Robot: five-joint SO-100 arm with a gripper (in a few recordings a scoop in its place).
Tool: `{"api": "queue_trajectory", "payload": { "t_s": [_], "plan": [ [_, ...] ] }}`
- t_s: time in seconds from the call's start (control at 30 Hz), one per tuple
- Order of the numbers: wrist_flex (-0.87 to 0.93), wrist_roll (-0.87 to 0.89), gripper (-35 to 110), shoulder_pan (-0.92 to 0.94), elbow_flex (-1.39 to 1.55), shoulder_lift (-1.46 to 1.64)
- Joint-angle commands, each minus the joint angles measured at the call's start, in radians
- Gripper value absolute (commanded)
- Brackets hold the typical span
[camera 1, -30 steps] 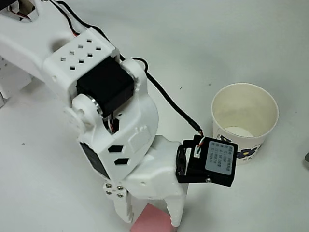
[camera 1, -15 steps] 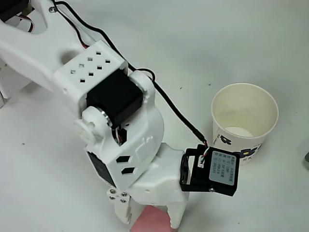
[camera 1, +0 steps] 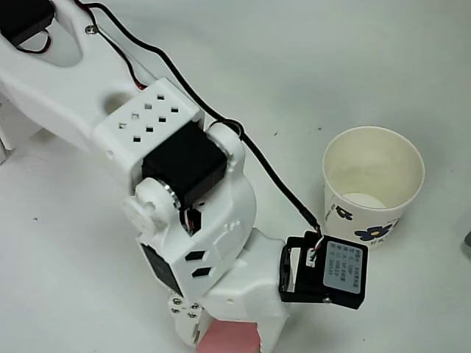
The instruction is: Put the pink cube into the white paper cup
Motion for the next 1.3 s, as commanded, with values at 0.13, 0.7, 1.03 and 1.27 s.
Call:
{"api": "queue_trajectory", "payload": {
  "t_s": [0.13, 0.7, 1.03, 1.27],
  "plan": [
    [0.021, -0.008, 34, 0.006, -0.083, 0.011],
    [0.115, -0.008, 17, -0.002, -0.086, 0.066],
    [0.393, -0.023, 17, -0.067, -0.359, 0.109],
    [0.497, -0.015, 17, -0.161, -0.545, 0.106]
  ]
}}
